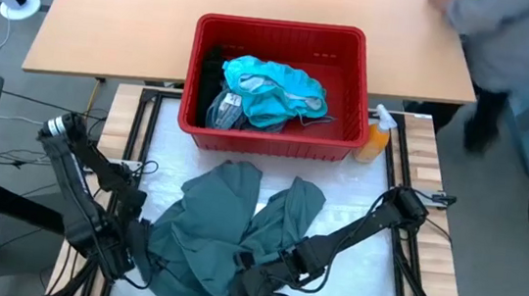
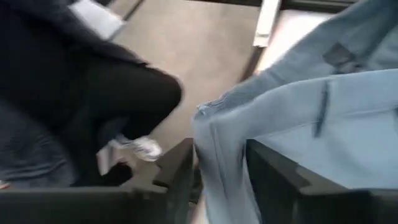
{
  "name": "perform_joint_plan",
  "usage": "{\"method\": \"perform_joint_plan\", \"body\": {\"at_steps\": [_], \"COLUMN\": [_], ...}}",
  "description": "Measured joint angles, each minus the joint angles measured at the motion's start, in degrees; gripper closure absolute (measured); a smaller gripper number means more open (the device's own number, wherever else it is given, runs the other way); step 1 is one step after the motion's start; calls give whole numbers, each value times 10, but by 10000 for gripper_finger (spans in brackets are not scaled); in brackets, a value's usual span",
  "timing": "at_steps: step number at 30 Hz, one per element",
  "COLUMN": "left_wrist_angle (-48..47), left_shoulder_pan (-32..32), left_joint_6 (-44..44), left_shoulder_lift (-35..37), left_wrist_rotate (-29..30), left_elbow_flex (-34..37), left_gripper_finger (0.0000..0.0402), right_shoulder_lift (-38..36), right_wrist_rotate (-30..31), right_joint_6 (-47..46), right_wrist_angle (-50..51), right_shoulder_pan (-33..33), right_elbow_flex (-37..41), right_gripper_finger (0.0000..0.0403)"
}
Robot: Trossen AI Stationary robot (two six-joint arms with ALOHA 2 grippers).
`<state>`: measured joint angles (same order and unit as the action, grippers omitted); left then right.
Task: Fold Laundry from Bin
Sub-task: Fold the light blue pants
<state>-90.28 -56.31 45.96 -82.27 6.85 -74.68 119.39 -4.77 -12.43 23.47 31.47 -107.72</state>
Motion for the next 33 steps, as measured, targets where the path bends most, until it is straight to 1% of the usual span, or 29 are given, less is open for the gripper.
{"method": "perform_joint_plan", "body": {"at_steps": [2,3,6,8,10,12,14,16,19,21,23,25,28,30,31,33], "left_wrist_angle": [9,9,12,42,109,202,303,397,513,576,639,722,880,976,1009,1037], "left_shoulder_pan": [0,0,0,0,0,3,10,20,37,53,71,83,88,86,82,74], "left_joint_6": [3,8,19,15,-16,-66,-121,-160,-175,-164,-146,-133,-118,-101,-90,-64], "left_shoulder_lift": [9,12,15,17,16,16,16,16,16,16,16,16,15,15,15,15], "left_wrist_rotate": [-1,8,60,115,152,170,185,224,305,333,326,292,234,214,207,201], "left_elbow_flex": [-8,-12,-14,-9,5,27,56,87,134,172,216,268,356,404,422,447], "left_gripper_finger": [235,235,235,235,235,235,235,235,235,235,235,235,235,235,235,235], "right_shoulder_lift": [0,-2,-10,-23,-36,-49,-59,-69,-73,-73,-74,-75,-81,-94,-102,-121], "right_wrist_rotate": [-30,-49,-100,-103,-96,-66,-23,34,118,157,167,167,169,170,170,172], "right_joint_6": [0,3,-4,-17,-20,-15,6,18,17,9,1,-13,-37,-56,-66,-89], "right_wrist_angle": [1,5,15,40,72,116,163,219,295,315,319,320,309,275,251,205], "right_shoulder_pan": [-3,-4,-6,-7,-11,-12,-12,-13,-23,-38,-61,-85,-121,-143,-152,-166], "right_elbow_flex": [0,0,0,0,0,0,0,0,0,13,45,89,171,231,259,312], "right_gripper_finger": [196,185,165,162,164,168,174,181,190,195,200,204,211,215,218,223]}}
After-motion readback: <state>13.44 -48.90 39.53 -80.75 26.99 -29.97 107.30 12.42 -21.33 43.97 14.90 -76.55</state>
